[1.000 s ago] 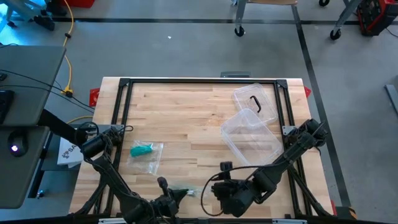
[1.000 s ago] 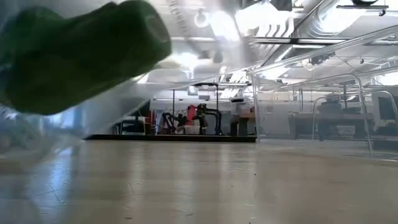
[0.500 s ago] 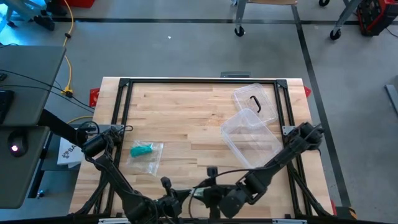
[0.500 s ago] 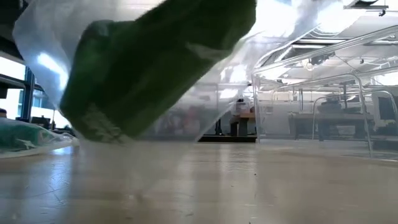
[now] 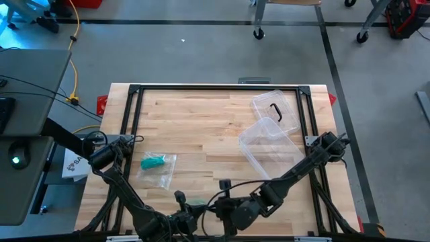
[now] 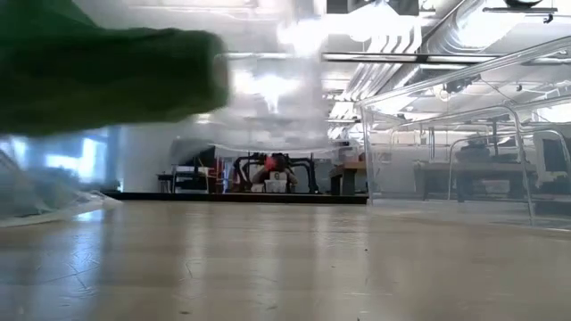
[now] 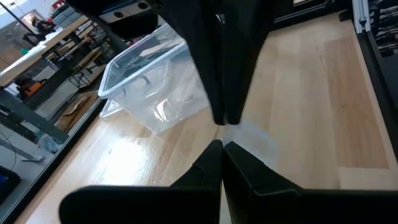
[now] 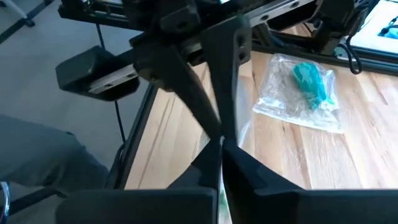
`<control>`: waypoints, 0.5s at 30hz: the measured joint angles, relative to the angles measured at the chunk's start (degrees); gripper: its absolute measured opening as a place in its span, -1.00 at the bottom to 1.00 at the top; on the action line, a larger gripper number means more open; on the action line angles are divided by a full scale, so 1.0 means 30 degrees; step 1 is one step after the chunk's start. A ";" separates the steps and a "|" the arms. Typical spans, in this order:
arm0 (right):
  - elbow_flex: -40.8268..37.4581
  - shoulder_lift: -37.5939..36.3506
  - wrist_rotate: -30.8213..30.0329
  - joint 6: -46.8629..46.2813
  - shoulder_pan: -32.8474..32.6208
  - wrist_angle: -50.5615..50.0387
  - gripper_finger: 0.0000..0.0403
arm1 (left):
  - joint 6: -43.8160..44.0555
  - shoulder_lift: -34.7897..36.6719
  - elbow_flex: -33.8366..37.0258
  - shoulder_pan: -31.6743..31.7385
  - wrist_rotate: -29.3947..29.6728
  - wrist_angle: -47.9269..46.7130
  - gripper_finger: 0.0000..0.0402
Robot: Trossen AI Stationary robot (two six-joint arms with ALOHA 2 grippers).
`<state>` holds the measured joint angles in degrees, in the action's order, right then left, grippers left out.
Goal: Roll bandage
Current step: Close the transparent zip bag
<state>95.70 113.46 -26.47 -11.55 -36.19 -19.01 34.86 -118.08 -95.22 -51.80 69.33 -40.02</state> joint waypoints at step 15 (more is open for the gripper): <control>0.0007 0.0012 0.0075 0.1020 -0.0311 -0.0144 -0.67 | 0.0011 0.0000 -0.0707 0.0004 -0.0966 -0.0084 -1.00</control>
<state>95.72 113.49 -26.24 -8.49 -37.12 -19.44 34.89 -118.08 -97.34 -51.79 66.43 -40.27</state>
